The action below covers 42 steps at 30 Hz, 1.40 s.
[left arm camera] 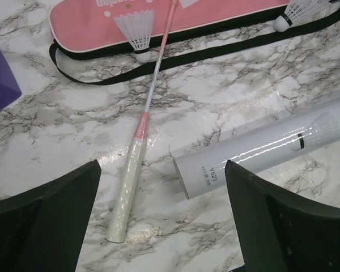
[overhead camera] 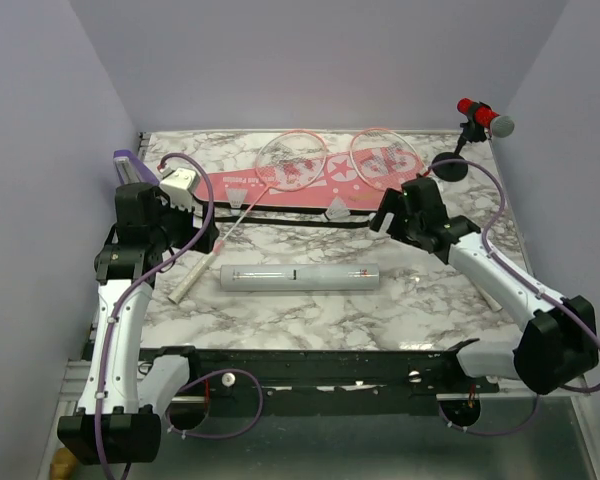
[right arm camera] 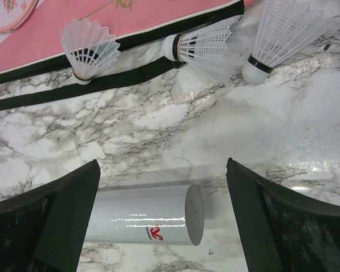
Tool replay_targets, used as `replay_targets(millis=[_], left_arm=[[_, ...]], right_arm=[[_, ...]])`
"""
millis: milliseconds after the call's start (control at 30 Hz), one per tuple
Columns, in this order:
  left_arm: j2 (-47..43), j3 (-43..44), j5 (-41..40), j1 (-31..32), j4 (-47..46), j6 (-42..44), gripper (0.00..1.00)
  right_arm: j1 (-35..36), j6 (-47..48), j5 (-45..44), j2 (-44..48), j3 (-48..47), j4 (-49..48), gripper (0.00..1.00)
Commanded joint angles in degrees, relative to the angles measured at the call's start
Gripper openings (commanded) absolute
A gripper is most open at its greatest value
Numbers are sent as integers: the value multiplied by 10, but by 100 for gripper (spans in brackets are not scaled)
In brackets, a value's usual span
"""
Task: Pack up the badminton gear
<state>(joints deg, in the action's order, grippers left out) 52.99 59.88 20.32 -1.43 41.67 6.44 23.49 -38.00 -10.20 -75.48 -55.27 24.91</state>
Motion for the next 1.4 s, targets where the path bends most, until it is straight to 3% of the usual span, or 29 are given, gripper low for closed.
replay_targets(millis=[0,267,633,1167,1367], left_arm=[[-11,-6,-1,-2,8,-5,99],[-15,-11,33,-2,26,17,99],[-1,-26,51,-2,50,64,99],[10,-24,100,13,95,149,99],[11,-31,107,59,90,168,99]], right_arm=[[6,7,-19,39,12,40,100],[6,5,0,116,74,57,100],[6,-25,117,213,191,19,94],[6,-88,233,115,264,-194,75],[5,-109,268,95,292,-261,70]])
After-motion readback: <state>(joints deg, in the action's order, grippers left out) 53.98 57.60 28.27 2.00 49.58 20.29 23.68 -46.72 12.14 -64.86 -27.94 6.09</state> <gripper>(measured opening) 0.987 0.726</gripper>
